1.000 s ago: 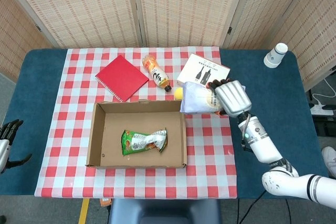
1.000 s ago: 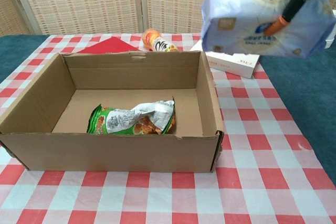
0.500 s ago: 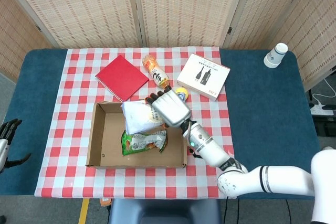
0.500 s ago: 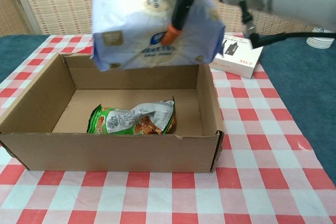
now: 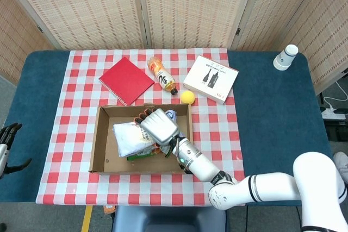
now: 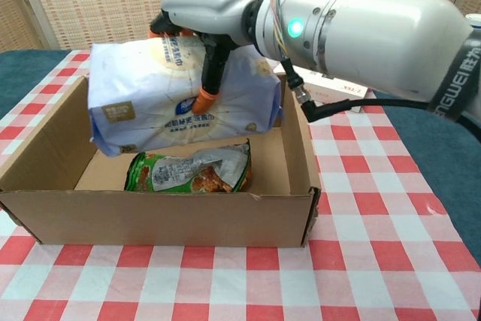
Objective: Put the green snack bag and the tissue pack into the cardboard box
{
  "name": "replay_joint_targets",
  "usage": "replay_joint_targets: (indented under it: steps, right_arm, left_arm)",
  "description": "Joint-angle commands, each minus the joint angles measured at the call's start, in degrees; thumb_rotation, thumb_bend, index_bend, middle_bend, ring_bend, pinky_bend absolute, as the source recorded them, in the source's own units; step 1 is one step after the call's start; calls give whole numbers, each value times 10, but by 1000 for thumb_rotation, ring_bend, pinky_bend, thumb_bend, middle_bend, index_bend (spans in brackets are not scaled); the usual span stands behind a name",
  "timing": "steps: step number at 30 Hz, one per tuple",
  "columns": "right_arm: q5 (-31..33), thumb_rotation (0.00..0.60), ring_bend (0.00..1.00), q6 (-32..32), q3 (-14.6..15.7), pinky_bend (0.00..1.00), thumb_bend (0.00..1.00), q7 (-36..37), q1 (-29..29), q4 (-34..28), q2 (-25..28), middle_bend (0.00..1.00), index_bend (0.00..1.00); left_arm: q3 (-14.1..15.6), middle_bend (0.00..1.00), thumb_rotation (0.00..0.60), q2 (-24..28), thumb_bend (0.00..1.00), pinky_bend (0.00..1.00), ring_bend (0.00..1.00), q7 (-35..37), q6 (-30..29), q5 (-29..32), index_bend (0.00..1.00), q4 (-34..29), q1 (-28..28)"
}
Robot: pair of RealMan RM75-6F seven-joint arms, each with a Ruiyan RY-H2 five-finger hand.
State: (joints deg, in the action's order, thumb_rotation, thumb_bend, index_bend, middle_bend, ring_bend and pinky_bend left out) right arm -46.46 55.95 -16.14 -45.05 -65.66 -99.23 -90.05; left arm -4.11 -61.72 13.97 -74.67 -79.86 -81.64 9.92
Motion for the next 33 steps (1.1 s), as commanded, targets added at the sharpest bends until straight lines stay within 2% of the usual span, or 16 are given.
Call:
replay_joint_targets:
  steps: [1, 8, 14, 18, 21, 24, 27, 33]
  right_arm:
    - [41, 600, 0, 12, -5, 0, 0, -10, -8, -17, 17, 0, 0]
    - [-30, 600, 0, 29, -2, 0, 0, 55, 17, -26, 40, 0, 0]
    - [-73, 600, 0, 82, 6, 0, 0, 62, 60, -85, 112, 0, 0]
    - [-116, 600, 0, 155, 30, 0, 0, 58, 121, -114, 179, 0, 0]
    - [-145, 600, 0, 205, 58, 0, 0, 89, 182, -117, 219, 0, 0]
    - [-186, 600, 0, 235, 86, 0, 0, 149, 234, -98, 241, 0, 0]
    - [-242, 600, 0, 266, 123, 0, 0, 230, 291, -43, 247, 0, 0]
    - [-282, 600, 0, 285, 172, 0, 26, 341, 376, 72, 234, 0, 22]
  left_arm:
    - [0, 0, 600, 0, 200, 90, 0, 0, 0, 0, 40, 0, 0]
    - [0, 0, 600, -2, 201, 90, 0, -5, 2, 3, 40, 1, 1]
    - [0, 0, 600, -2, 201, 90, 0, -8, 3, 2, 40, -1, 1]
    - [0, 0, 600, -2, 201, 90, 0, -7, 2, 2, 40, -2, 1]
    - [0, 0, 600, -1, 201, 90, 0, -8, 2, 1, 40, -3, 1]
    - [1, 0, 600, -2, 201, 90, 0, -11, 4, 0, 40, -3, 2]
    - [2, 0, 600, -4, 202, 90, 0, -17, 6, 0, 40, -4, 3]
    - [2, 0, 600, -6, 201, 91, 0, -24, 7, 4, 40, -5, 3]
